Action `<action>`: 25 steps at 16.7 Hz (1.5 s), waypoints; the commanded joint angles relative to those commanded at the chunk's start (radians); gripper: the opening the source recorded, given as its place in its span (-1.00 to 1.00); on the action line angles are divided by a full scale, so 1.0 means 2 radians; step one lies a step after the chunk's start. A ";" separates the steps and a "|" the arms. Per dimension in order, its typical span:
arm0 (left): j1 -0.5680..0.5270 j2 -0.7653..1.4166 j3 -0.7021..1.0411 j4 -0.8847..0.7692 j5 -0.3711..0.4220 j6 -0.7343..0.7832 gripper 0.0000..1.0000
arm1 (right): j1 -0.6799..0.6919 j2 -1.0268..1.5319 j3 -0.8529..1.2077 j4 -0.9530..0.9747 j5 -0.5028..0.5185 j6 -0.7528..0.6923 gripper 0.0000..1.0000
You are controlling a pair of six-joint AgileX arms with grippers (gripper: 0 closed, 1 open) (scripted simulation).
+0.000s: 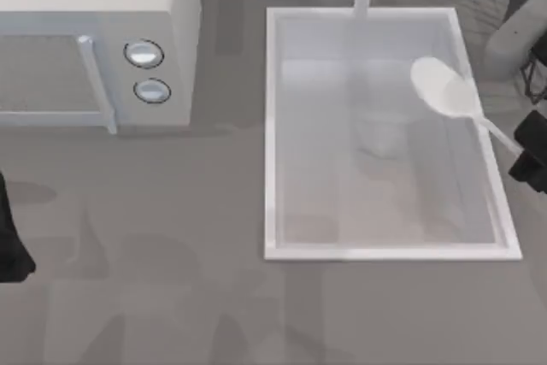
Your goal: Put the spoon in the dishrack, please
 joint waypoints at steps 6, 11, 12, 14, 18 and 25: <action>0.000 0.000 0.000 0.000 0.000 0.000 1.00 | -0.226 -0.076 -0.051 0.268 -0.105 0.095 -1.00; 0.000 0.000 0.000 0.000 0.000 0.000 1.00 | -0.414 -0.156 -0.100 0.484 -0.194 0.176 -1.00; 0.000 0.000 0.000 0.000 0.000 0.000 1.00 | -0.441 -0.170 -0.108 0.512 -0.208 0.190 -1.00; 0.000 0.000 0.000 0.000 0.000 0.000 1.00 | -0.482 -0.194 -0.120 0.554 -0.231 0.212 -1.00; 0.000 0.000 0.000 0.000 0.000 0.000 1.00 | -0.503 -0.209 -0.127 0.576 -0.245 0.226 -1.00; 0.000 0.000 0.000 0.000 0.000 0.000 1.00 | -0.489 -0.173 -0.127 0.608 -0.233 0.227 -1.00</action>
